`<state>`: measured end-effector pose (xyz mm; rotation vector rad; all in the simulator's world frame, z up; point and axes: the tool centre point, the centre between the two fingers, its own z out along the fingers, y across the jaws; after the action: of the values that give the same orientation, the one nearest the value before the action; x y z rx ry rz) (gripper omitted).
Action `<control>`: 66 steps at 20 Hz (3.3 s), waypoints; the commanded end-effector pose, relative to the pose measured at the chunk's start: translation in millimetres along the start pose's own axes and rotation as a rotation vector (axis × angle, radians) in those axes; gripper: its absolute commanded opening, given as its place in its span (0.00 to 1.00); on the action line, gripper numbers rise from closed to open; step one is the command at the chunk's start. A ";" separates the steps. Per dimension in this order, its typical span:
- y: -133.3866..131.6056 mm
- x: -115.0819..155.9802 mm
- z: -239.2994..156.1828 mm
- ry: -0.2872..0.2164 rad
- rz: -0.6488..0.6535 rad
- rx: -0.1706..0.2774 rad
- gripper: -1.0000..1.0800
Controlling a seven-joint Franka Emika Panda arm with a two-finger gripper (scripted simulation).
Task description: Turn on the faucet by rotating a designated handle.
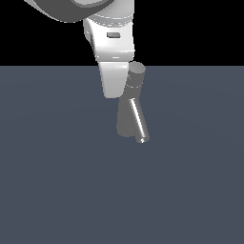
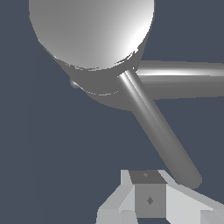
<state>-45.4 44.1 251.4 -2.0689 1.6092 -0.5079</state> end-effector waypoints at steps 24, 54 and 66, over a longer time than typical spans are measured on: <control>32.7 31.1 0.3 0.013 0.022 -0.009 0.00; 55.9 93.6 -1.0 0.012 0.021 -0.008 0.00; 44.5 107.4 -0.2 -0.008 -0.006 -0.004 0.00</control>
<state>-57.8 -57.8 225.4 -2.0885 1.5808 -0.4890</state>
